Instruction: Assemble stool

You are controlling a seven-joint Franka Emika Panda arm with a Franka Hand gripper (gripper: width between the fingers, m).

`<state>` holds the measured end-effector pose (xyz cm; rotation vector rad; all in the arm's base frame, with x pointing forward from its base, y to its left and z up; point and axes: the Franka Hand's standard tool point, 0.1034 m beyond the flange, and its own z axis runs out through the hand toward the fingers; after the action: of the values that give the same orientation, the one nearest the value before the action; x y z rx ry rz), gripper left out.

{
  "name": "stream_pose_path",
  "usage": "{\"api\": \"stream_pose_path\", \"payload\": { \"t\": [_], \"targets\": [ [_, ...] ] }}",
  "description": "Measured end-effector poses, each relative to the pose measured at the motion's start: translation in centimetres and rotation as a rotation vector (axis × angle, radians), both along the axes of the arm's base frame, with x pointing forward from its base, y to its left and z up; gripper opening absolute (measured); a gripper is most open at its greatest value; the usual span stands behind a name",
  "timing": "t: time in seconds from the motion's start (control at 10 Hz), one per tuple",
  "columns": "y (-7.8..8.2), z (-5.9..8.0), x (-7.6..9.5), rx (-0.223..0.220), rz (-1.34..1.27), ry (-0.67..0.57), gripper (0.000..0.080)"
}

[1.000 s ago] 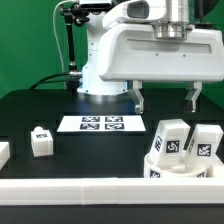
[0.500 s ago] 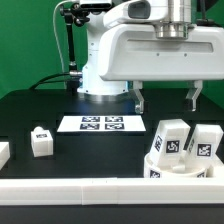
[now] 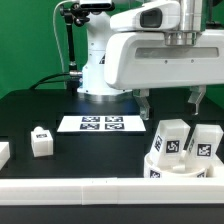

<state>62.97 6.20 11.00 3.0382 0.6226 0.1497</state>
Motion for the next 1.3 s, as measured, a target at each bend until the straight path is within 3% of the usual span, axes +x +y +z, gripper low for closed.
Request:
{"api": "stream_pose_path", "payload": {
  "t": [0.4, 0.8, 1.3],
  "targets": [
    [-1.2, -0.2, 0.9, -0.053, 0.442, -0.009, 0.0649],
    [-1.7, -0.2, 1.0, -0.092, 0.658, -0.004, 0.0649],
    [-1.6, -0.7, 0.9, -0.177, 1.076, 0.027, 0.0649]
  ]
}}
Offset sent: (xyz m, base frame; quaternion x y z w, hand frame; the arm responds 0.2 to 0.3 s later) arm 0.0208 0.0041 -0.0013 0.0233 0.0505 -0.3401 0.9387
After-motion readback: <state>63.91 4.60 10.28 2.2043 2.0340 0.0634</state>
